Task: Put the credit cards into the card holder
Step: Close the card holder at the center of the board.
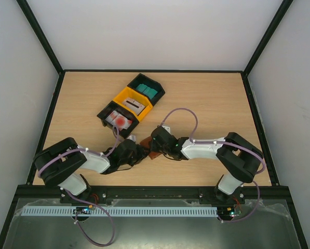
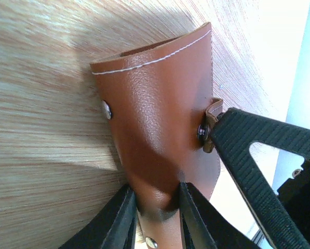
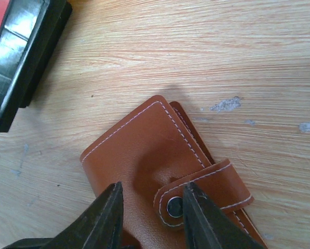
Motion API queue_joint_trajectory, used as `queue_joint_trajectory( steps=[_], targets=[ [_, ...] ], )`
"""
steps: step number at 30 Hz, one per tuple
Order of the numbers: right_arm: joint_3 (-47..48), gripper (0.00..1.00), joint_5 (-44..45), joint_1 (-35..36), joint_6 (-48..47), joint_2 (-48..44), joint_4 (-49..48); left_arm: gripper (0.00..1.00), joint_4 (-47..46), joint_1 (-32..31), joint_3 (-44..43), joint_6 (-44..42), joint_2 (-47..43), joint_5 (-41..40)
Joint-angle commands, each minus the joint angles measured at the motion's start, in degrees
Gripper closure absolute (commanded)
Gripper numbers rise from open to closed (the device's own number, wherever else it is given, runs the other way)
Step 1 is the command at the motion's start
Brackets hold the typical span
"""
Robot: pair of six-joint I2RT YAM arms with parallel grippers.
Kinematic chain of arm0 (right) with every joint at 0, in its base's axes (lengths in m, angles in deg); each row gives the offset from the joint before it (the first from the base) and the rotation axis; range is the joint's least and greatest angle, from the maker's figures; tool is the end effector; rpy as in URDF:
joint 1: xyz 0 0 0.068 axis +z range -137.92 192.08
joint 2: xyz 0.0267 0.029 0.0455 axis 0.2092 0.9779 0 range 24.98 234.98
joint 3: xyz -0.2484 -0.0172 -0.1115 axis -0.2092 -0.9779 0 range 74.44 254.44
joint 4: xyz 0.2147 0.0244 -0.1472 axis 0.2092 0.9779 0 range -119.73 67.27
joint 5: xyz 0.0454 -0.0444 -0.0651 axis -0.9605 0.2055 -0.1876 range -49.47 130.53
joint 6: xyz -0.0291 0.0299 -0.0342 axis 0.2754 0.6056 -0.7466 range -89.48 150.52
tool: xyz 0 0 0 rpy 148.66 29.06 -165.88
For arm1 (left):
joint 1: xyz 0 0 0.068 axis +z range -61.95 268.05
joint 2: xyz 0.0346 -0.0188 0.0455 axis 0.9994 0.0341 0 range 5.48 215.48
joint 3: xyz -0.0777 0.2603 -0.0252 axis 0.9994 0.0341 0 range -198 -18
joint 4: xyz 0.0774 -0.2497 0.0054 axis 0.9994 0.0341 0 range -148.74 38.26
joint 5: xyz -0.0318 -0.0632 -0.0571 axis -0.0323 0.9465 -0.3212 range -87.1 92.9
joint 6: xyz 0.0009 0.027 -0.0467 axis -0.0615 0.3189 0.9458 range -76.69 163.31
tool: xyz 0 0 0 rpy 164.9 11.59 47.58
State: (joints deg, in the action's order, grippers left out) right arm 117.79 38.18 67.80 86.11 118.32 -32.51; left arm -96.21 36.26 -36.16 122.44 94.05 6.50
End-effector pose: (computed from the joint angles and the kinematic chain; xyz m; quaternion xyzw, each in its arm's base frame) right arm 0.1753 0.2598 0.1475 -0.0085 0.9309 0.3119 0.1900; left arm 0.1492 -0.1930 0.1070 -0.1930 0.8568 -0.4457 0.1732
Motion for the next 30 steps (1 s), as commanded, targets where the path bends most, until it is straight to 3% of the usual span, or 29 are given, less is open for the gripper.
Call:
queue_joint_trajectory(
  steps=[1,7,10,13,20,24,30],
  targets=[
    [-4.1,0.68,-9.5,0.2,4.2,-0.1,-0.4,0.74,11.2,0.1,2.1,-0.3,4.4,0.4],
    [-6.2,0.70,-11.0,-0.9,6.9,-0.8,-3.3,0.74,11.1,0.1,2.1,-0.3,4.7,0.6],
    [-6.6,0.87,-12.0,-1.2,7.7,-0.2,-4.3,0.74,11.1,0.1,2.1,-0.4,4.8,0.5],
    [-6.4,0.92,-12.8,-1.2,7.7,0.8,-4.3,0.74,11.1,0.1,2.0,-0.5,5.0,0.6],
    [-7.2,0.92,-12.8,-1.2,7.9,1.0,-4.8,0.74,11.2,0.1,2.1,-0.6,5.1,0.5],
    [-7.8,0.75,-13.6,-1.2,7.3,1.0,-5.9,0.74,11.2,0.1,2.0,-0.7,5.1,0.6],
    [-8.1,0.72,-15.0,-1.2,8.6,0.7,-8.1,0.75,11.7,0.0,1.6,-1.3,5.2,0.6]
  ],
)
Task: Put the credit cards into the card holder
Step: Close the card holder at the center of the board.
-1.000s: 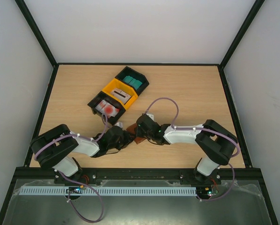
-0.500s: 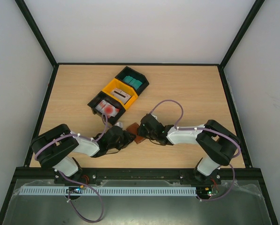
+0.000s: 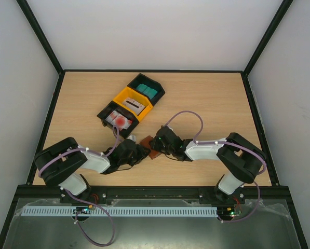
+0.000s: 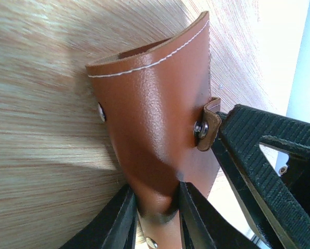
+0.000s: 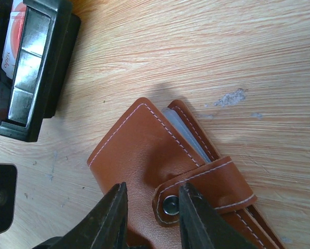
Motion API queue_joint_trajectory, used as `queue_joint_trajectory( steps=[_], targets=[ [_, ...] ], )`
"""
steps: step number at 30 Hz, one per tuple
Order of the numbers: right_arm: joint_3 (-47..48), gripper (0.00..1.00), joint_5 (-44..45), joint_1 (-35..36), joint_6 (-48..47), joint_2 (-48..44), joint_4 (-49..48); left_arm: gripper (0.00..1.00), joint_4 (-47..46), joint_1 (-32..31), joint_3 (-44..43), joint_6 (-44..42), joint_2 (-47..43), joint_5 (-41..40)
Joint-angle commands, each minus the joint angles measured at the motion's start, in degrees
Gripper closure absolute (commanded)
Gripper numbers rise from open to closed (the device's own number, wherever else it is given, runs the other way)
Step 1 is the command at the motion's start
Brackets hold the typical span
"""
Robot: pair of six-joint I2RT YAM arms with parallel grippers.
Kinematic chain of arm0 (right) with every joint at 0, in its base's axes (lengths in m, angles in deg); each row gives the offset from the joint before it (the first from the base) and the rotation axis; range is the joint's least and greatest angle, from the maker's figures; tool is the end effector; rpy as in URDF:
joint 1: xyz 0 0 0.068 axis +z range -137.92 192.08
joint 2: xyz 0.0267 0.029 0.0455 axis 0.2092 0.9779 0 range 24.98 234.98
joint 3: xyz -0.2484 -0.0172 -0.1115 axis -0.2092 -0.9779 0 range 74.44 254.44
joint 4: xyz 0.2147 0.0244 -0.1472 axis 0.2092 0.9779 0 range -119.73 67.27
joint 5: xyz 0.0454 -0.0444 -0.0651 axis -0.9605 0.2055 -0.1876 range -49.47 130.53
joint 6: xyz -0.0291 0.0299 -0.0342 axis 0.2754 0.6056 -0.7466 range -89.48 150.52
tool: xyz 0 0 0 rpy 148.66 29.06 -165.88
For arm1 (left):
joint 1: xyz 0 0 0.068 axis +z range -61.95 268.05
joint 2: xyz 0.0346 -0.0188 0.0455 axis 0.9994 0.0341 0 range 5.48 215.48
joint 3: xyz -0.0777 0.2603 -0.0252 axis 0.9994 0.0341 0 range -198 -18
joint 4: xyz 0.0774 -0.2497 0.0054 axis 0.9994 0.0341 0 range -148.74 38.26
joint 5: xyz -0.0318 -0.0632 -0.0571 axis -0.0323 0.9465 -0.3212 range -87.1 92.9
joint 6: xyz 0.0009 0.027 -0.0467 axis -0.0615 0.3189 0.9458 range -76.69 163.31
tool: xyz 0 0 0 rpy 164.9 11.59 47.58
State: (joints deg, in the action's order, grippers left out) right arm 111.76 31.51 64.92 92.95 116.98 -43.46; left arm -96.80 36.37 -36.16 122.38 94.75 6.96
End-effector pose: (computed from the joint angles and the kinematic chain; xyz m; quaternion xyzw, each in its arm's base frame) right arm 0.1781 0.2443 0.1406 0.0433 0.9065 0.3878 0.1611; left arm 0.1497 -0.1933 0.1052 -0.1916 0.8575 -0.4461 0.1703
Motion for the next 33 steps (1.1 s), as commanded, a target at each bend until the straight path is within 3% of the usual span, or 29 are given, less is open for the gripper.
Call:
queue_joint_trajectory(
  steps=[1,10,17,22,27,33],
  targets=[
    [-2.0,0.72,-8.7,1.6,2.1,2.1,2.6,0.74,12.3,-0.1,1.5,-1.3,4.5,0.1],
    [-4.2,0.74,-10.8,1.4,5.9,2.2,-1.6,0.75,12.7,0.0,1.1,-1.8,4.5,0.3],
    [-5.1,0.86,-12.1,0.9,6.7,2.6,-3.0,0.75,12.6,0.0,1.3,-1.7,4.6,0.3],
    [-5.5,0.89,-11.8,0.8,6.4,2.7,-2.4,0.75,12.6,-0.1,1.3,-1.8,4.6,0.3],
    [-4.7,0.89,-11.0,0.9,3.8,3.5,0.7,0.75,12.6,-0.1,1.4,-1.8,4.5,0.3],
    [-1.0,0.88,-7.9,0.9,-2.8,5.6,11.1,0.75,12.9,0.0,1.3,-1.6,4.8,-0.2]
  ],
)
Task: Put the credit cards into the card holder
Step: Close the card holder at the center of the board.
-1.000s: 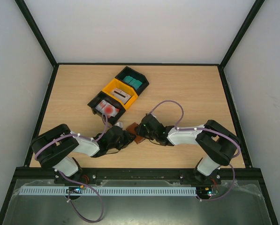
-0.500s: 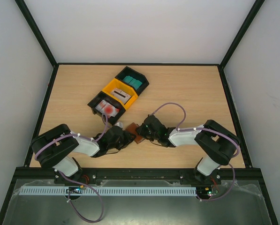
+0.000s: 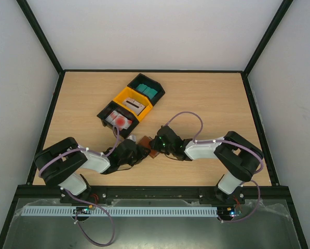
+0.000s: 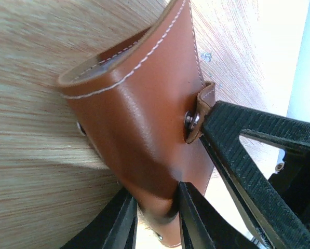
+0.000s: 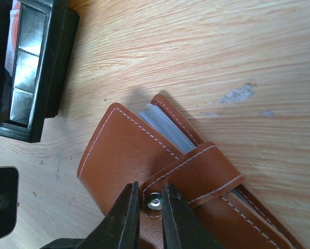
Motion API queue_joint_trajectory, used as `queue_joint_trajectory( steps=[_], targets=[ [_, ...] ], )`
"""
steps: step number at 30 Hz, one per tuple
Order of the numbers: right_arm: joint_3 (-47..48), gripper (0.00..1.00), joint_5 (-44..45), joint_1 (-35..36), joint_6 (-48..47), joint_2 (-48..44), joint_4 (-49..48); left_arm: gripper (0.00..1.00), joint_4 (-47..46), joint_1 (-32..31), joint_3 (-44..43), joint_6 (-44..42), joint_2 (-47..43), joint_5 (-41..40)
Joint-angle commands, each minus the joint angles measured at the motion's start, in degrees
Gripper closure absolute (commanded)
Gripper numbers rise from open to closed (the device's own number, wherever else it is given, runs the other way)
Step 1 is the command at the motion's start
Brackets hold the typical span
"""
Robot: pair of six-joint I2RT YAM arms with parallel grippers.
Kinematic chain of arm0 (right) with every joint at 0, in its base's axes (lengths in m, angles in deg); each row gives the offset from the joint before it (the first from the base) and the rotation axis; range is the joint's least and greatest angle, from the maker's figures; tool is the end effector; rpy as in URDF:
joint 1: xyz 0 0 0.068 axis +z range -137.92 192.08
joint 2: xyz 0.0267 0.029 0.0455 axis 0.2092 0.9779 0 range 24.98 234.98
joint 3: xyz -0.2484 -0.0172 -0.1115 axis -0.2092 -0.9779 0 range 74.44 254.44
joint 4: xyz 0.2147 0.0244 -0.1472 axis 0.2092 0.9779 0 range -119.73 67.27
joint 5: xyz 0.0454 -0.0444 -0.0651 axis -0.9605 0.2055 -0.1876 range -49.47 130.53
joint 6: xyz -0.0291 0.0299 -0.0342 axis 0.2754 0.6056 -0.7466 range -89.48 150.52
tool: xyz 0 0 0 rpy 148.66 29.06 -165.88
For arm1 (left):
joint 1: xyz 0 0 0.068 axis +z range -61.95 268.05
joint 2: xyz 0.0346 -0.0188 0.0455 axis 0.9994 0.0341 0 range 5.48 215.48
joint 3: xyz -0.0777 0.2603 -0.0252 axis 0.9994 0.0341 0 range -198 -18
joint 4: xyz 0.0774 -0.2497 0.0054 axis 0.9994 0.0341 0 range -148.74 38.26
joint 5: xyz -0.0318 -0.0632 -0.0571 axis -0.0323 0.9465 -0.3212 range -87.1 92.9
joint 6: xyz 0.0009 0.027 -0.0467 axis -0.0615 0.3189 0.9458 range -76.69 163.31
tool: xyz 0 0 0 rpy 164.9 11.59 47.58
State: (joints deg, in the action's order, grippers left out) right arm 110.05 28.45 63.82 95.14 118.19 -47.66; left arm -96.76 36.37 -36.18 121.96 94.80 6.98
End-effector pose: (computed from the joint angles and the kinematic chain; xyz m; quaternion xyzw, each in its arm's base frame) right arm 0.1802 0.2406 0.1329 0.0565 0.8994 0.4096 0.1420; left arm 0.1497 -0.1933 0.1051 -0.1885 0.8585 -0.4450 0.1715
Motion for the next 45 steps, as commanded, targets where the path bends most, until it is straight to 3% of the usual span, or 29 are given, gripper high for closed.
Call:
queue_joint_trajectory(
  steps=[1,15,35,42,45],
  targets=[
    [1.6,0.88,-4.4,2.1,-6.0,4.9,16.8,0.75,12.9,0.0,1.3,-1.2,4.9,-0.3],
    [9.7,0.91,7.3,6.2,-11.7,11.1,34.7,0.78,14.2,0.5,2.7,0.4,3.2,-2.5],
    [12.6,0.94,14.1,10.0,-14.6,18.8,40.4,0.77,13.5,3.7,7.4,1.5,-7.9,-2.7],
    [20.9,0.80,15.9,10.0,-15.0,12.0,41.6,0.74,14.1,4.8,7.6,0.5,-9.7,-2.3],
    [26.2,0.79,17.4,9.6,-16.0,10.6,42.6,0.73,15.0,5.4,7.5,-0.3,-10.6,-2.1]
  ],
)
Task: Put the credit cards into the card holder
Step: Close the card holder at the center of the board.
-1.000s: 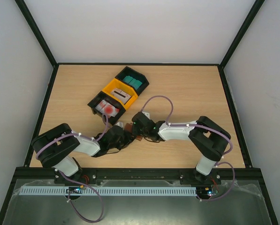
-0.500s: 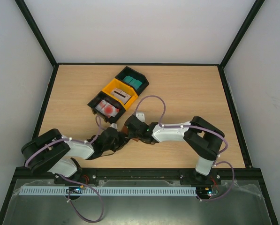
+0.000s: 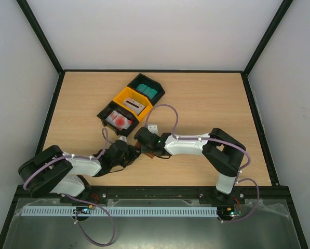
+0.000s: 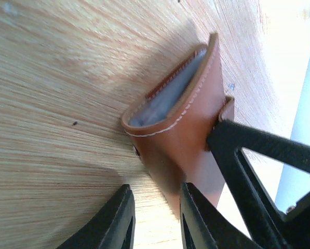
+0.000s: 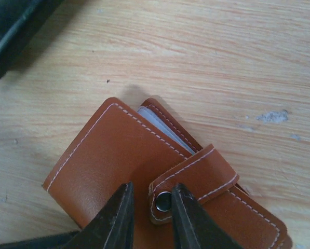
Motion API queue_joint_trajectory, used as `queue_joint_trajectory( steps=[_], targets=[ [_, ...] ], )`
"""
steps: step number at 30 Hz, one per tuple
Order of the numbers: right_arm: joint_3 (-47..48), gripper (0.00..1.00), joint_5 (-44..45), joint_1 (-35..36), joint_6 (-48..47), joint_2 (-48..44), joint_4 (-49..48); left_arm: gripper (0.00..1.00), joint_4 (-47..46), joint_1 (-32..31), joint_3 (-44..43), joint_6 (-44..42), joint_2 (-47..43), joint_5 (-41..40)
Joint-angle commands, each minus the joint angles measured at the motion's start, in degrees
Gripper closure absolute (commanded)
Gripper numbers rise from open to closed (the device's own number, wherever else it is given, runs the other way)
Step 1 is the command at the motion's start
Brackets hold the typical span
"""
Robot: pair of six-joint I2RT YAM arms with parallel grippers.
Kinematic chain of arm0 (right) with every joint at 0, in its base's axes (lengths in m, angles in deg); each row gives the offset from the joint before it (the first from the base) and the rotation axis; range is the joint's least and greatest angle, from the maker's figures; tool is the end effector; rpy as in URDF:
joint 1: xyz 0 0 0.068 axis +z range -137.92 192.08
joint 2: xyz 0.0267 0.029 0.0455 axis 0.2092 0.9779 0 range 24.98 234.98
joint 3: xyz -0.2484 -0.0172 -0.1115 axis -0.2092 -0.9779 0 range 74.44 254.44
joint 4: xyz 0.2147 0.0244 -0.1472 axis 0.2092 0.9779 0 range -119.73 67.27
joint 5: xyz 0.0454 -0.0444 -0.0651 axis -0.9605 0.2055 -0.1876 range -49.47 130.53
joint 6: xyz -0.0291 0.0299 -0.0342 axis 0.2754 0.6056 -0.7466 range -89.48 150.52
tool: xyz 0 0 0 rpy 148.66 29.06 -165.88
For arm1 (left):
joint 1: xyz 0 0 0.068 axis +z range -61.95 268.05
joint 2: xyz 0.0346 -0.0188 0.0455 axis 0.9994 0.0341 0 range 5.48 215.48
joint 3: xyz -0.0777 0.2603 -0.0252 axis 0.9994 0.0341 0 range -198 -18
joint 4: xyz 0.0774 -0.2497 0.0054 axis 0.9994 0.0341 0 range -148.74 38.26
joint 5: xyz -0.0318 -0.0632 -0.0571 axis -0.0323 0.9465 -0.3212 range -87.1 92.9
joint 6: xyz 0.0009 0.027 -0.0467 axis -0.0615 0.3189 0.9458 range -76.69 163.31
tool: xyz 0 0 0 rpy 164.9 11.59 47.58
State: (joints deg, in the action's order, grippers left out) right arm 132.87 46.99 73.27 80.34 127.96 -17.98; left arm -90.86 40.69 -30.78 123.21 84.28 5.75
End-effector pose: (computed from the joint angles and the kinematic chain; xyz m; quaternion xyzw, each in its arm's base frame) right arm 0.1754 0.3107 0.1506 -0.0784 0.9525 0.2080 0.2084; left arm 0.1437 -0.1585 0.1118 -0.2360 0.8502 -0.4309 0.1892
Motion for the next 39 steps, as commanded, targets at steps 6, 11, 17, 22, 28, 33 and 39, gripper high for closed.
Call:
queue_joint_trajectory(
  steps=[6,11,17,22,28,33,39],
  targets=[
    [9.5,0.79,0.6,-0.3,-2.9,-0.5,15.9,0.72,11.5,1.7,1.6,-3.0,-2.0,-1.2],
    [8.1,0.81,4.8,-0.5,-1.1,-3.1,16.9,0.72,12.7,1.8,0.8,-3.8,-2.3,-1.2],
    [4.9,0.88,2.9,-2.0,0.9,-4.2,16.2,0.71,12.7,1.7,0.5,-4.0,-1.7,-0.8],
    [3.2,0.85,-2.8,-3.1,-0.1,-3.0,12.6,0.64,12.3,1.7,0.9,-3.2,-1.5,-1.9],
    [3.7,0.85,-3.2,-3.3,-0.8,-1.6,10.9,0.57,9.9,2.2,0.8,-3.2,-0.5,-2.2],
    [4.0,0.85,-2.6,-3.3,-1.9,-1.4,10.6,0.59,9.4,2.4,-0.9,-3.7,2.3,-1.8],
    [4.7,0.88,-2.3,-3.3,-3.2,0.0,10.3,0.64,10.5,2.5,-2.6,-4.4,5.2,-1.5]
  ],
)
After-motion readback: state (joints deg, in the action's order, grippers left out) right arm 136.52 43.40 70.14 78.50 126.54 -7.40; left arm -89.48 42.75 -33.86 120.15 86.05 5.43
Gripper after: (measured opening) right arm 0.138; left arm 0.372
